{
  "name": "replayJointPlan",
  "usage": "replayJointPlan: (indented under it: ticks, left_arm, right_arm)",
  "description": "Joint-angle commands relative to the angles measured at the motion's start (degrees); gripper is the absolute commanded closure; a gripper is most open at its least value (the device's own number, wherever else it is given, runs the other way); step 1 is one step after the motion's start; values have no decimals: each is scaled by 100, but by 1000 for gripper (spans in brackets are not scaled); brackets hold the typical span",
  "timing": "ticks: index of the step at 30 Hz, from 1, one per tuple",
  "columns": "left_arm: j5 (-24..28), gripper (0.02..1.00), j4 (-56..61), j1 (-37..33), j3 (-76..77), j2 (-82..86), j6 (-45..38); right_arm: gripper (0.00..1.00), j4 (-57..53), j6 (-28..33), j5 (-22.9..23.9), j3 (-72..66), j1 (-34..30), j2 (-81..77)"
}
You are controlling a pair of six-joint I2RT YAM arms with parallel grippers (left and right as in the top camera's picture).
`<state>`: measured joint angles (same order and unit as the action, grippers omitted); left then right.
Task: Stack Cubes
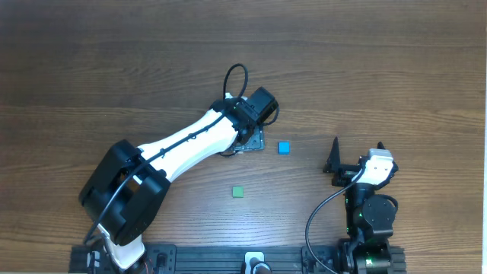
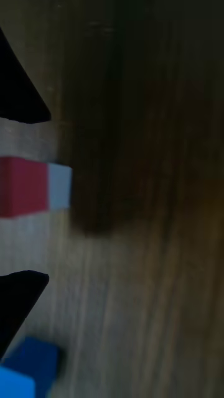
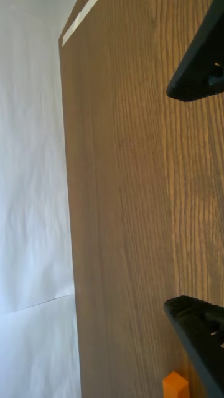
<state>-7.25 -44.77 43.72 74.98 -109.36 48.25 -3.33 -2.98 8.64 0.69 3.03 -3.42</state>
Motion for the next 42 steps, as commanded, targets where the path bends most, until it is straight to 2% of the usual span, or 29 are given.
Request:
replayJointPlan:
  ticks: [1, 10, 15, 24, 27, 35, 42]
  left_arm:
    - [-400, 244, 105, -48, 306, -105, -59]
    - [-175, 231, 105, -835, 1375, -584, -892]
    - [-142, 244, 149, -892, 1886, -1246, -1064]
    - [35, 288, 153, -892, 1926, -1641, -1141]
    - [35, 338, 157, -892, 1926, -1644, -1141]
    - [35, 581, 155, -892, 1926, -1650, -1143]
    - [35, 687, 170, -885, 1926, -1657, -1141]
  right_arm:
    - [9, -9, -15, -46, -39, -42, 35]
    - [7, -9, -15, -46, -39, -42, 35]
    - [7, -9, -15, -46, -39, -42, 35]
    - [7, -9, -15, -46, -39, -42, 35]
    - [9, -9, -15, -46, -39, -42, 35]
    - [7, -9, -15, -46, -39, -42, 35]
    - [9, -9, -13, -46, -39, -42, 35]
